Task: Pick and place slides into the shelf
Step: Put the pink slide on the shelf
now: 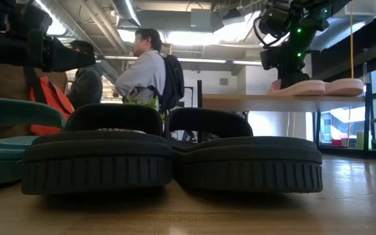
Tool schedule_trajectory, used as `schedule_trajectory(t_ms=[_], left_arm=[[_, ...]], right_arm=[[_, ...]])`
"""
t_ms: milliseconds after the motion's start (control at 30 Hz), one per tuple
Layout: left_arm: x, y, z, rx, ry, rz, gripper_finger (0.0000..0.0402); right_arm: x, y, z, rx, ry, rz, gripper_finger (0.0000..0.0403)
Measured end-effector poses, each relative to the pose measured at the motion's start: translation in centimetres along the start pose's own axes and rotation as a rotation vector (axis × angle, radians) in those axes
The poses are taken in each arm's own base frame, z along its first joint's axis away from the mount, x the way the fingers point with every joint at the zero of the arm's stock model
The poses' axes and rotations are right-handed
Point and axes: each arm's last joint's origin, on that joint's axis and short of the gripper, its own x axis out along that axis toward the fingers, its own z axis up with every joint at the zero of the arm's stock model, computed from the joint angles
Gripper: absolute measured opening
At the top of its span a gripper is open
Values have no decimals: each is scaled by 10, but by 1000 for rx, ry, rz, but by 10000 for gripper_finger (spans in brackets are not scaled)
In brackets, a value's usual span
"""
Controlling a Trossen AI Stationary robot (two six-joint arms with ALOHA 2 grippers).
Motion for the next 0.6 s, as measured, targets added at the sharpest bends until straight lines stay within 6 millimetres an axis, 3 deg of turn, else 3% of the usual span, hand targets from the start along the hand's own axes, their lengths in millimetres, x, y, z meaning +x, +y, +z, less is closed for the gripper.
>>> schedule_trajectory(t_ms=[200, 600], left_arm=[[0, 0, 0, 0, 0, 0, 145], [0, 0, 0, 0, 0, 0, 145]], right_arm=[[0, 0, 0, 0, 0, 0, 154], [-3, -1, -2, 2, -11, 7, 156]])
